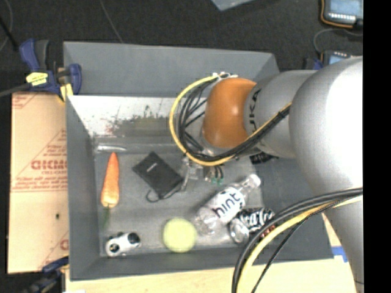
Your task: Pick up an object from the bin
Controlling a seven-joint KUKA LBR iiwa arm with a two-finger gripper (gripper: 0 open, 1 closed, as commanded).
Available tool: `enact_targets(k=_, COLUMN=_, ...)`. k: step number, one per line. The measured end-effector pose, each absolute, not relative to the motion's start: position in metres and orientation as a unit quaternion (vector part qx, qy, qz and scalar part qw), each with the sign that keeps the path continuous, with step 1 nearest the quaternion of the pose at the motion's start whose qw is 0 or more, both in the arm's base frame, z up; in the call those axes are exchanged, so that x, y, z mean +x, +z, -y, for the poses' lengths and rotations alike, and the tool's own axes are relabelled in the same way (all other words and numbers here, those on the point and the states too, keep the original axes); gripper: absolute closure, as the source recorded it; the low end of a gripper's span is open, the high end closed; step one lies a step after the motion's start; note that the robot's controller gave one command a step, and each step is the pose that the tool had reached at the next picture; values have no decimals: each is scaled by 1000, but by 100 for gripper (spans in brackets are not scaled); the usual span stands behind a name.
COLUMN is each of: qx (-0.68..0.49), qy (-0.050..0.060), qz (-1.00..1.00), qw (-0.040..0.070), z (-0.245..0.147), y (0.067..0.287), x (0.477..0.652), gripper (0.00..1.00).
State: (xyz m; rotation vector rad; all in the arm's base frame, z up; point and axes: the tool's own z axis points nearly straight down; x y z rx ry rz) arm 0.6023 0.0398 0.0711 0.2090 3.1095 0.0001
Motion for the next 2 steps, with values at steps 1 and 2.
enact_targets(k=1, qx=63, qy=0, qz=-998, qw=15, z=-39, y=191, x=615, gripper=100)
enact_targets(k=2, qx=63, qy=0, qz=-998, qw=15, z=-39, y=191, x=615, gripper=100)
